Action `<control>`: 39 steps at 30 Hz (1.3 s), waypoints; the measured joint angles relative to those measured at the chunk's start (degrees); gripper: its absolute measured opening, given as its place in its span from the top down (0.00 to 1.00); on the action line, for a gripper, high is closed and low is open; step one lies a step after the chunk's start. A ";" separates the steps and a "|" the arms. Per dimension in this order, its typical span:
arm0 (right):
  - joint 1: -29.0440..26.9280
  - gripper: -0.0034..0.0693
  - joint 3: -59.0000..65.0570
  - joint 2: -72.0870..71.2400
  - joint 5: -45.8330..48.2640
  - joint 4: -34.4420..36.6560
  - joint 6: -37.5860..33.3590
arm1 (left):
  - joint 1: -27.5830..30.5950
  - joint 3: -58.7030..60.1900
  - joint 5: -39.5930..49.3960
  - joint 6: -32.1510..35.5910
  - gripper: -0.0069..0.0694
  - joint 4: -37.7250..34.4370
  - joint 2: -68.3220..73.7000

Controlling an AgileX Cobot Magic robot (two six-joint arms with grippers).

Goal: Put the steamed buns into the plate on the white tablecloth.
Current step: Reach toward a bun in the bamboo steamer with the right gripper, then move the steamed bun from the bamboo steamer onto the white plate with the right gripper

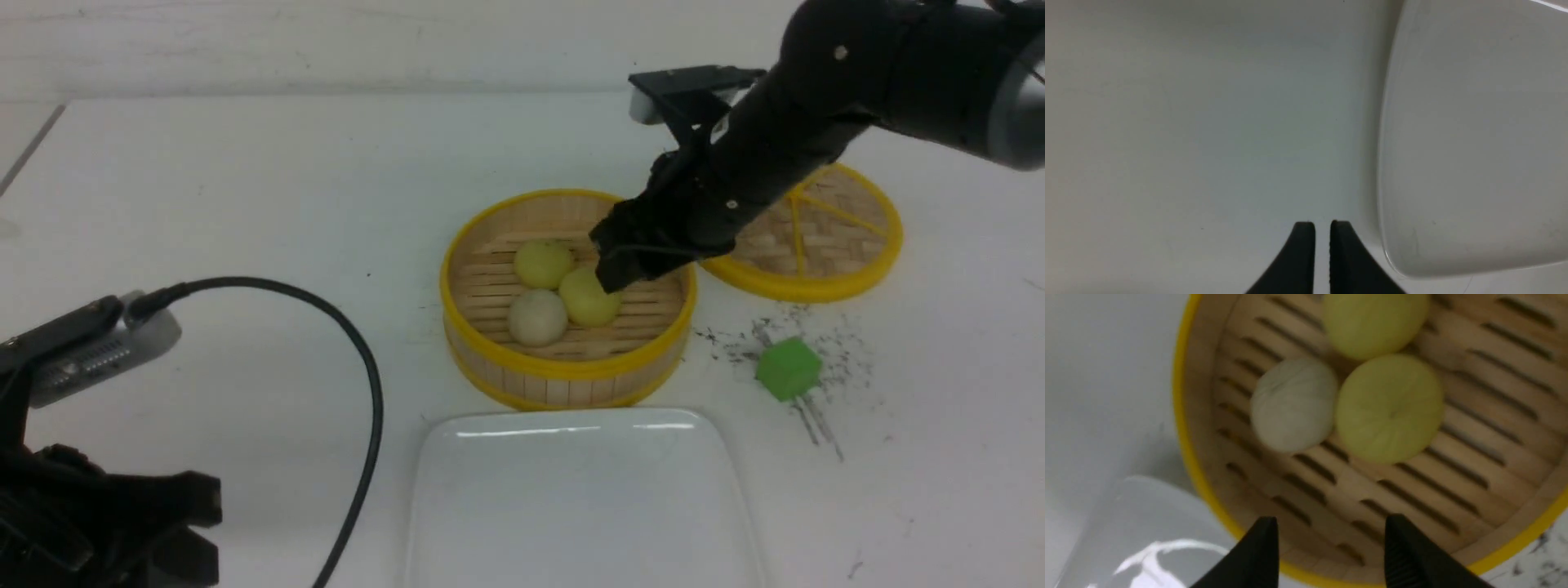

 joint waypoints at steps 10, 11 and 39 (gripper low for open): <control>0.00 0.45 -0.57 8.55 -9.31 0.98 2.14 | 0.00 0.00 -1.78 0.00 0.77 -0.07 0.00; 0.00 0.45 -0.57 8.90 -9.56 0.98 2.14 | 0.00 0.00 -1.83 0.00 0.77 -0.07 0.00; 8.11 0.91 28.98 -19.66 0.98 0.76 4.33 | 0.00 0.00 -2.96 -0.27 0.72 -0.22 0.00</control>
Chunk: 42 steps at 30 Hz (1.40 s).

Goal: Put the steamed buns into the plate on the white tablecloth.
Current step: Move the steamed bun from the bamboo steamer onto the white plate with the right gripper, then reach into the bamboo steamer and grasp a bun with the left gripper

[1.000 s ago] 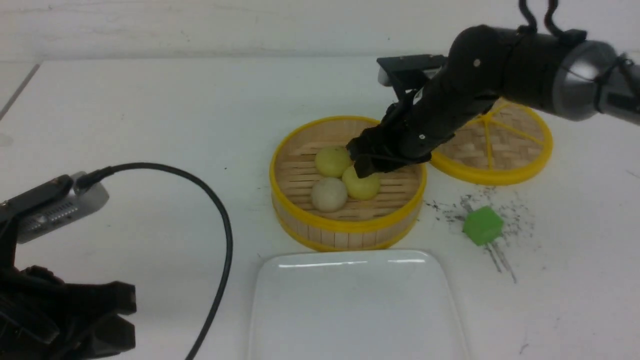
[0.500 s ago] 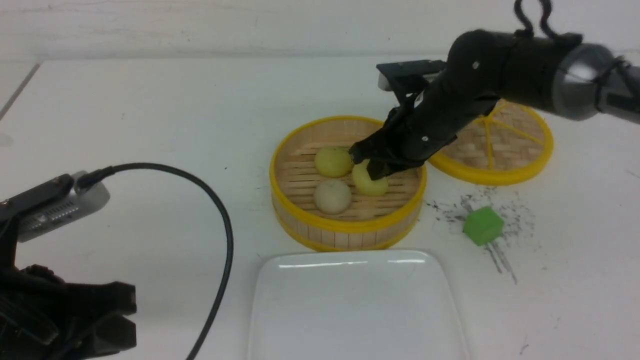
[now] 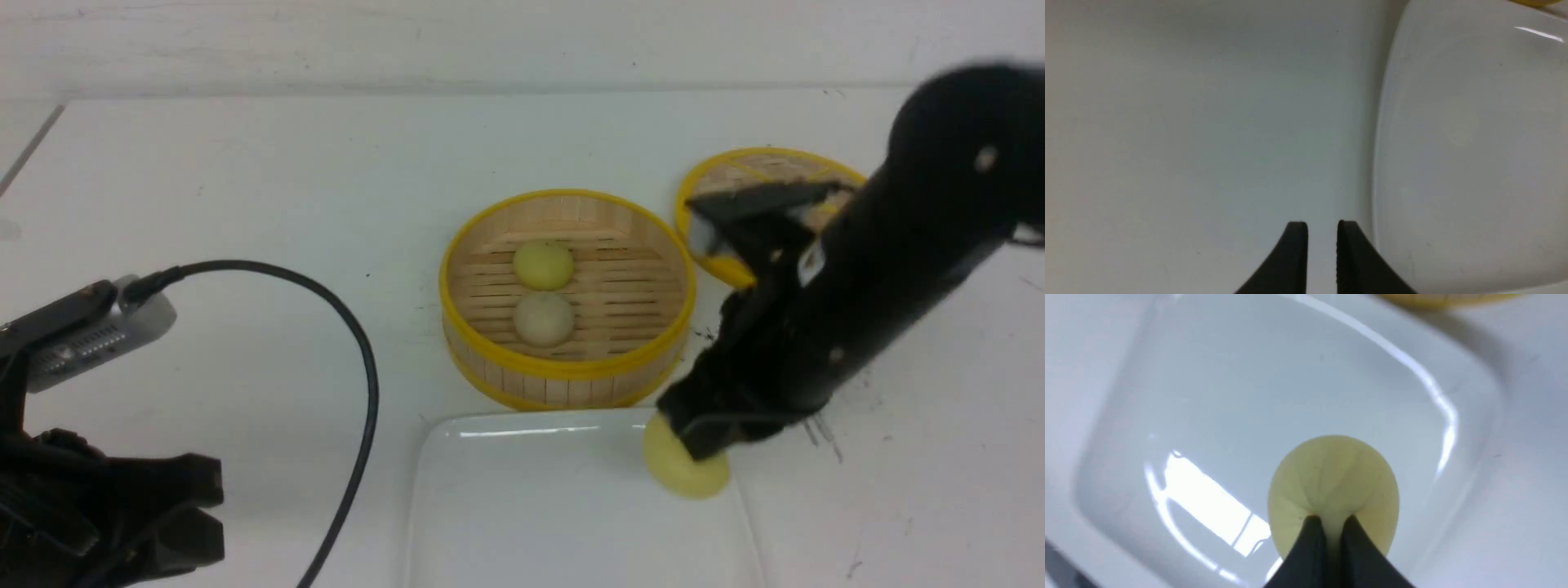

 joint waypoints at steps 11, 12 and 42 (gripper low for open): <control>3.23 0.56 9.91 6.39 -21.64 0.61 2.89 | 0.00 -0.10 0.30 -1.28 0.63 0.00 0.83; 3.23 0.54 9.91 6.39 -21.55 0.63 3.26 | 0.00 -0.09 0.30 -1.34 0.62 0.00 0.91; 3.23 0.97 11.37 -40.86 22.17 -31.03 15.82 | -25.03 -54.96 6.59 -10.69 0.43 6.80 51.78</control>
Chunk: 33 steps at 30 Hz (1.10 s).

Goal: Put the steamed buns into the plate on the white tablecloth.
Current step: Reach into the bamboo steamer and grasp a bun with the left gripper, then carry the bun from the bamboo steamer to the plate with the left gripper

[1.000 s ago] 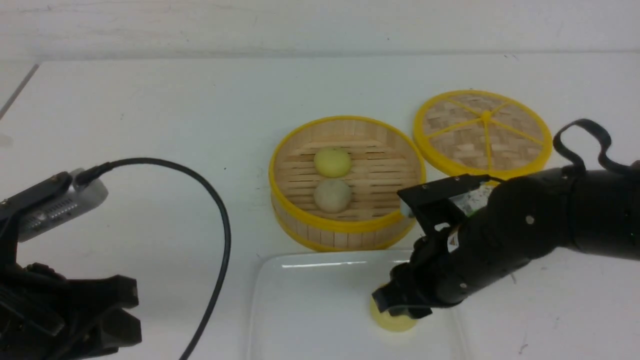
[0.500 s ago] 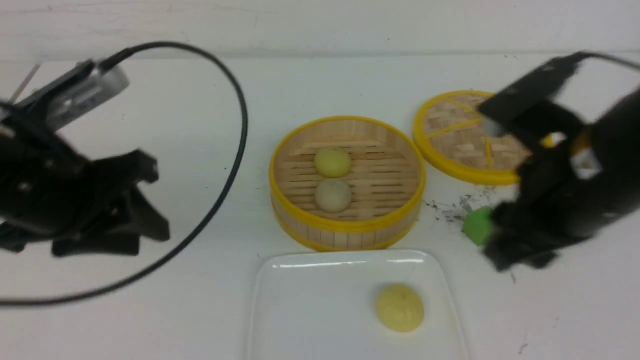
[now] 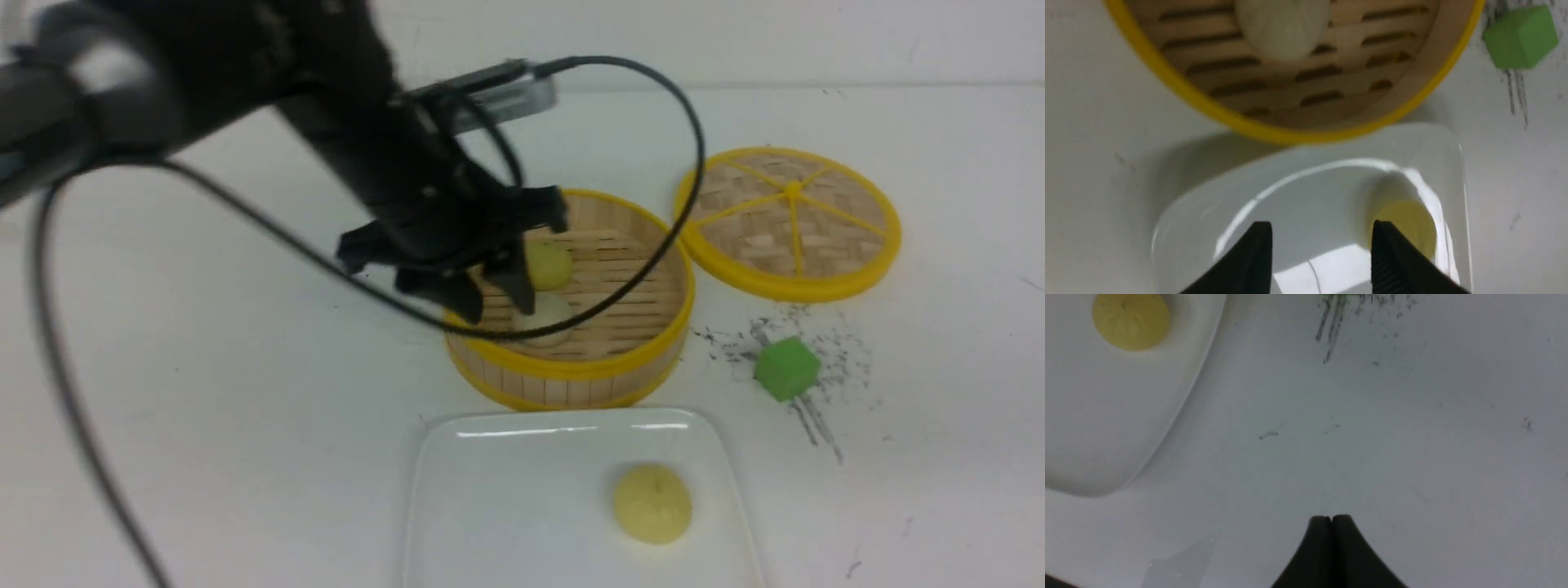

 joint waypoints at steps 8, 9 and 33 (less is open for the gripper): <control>0.00 0.97 7.55 -4.73 -4.10 -0.01 0.00 | -4.55 -19.60 2.05 -6.11 0.35 13.35 15.81; 0.00 0.97 7.84 -4.73 -4.34 0.27 0.00 | -4.75 -20.60 2.16 -6.26 0.35 13.75 16.99; 0.00 0.96 8.90 -4.75 -6.55 0.76 0.00 | -4.97 -31.21 9.24 -5.25 0.87 15.21 12.10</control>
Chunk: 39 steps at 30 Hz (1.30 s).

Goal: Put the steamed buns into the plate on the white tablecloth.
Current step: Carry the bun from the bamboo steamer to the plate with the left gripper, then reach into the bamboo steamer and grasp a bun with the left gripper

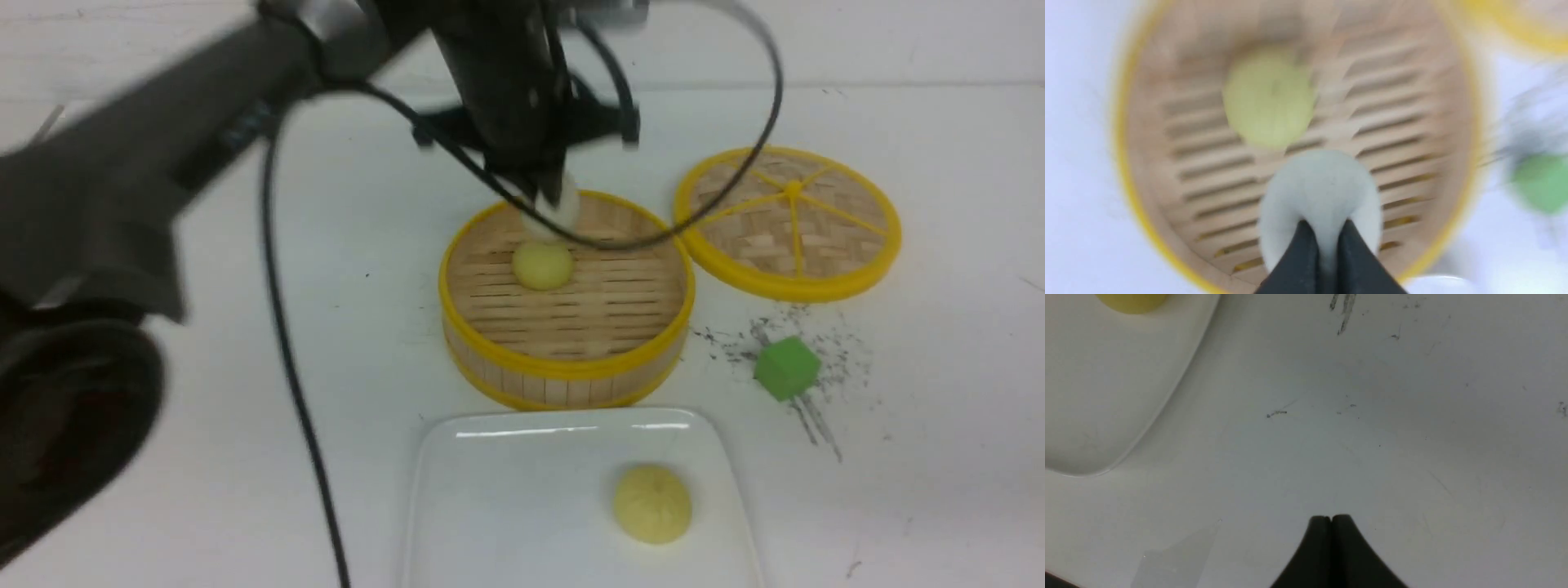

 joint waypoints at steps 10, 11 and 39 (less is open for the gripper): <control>0.00 0.96 0.06 0.00 0.00 0.09 0.00 | -6.97 24.38 0.33 0.45 0.87 -1.24 -19.70; 0.00 0.96 0.06 0.00 0.00 0.13 0.00 | -8.51 28.19 0.33 -0.23 0.87 -1.07 -19.95; 0.00 0.94 0.06 0.00 1.52 1.80 0.00 | -17.38 34.84 -9.32 -22.85 0.29 11.24 -9.60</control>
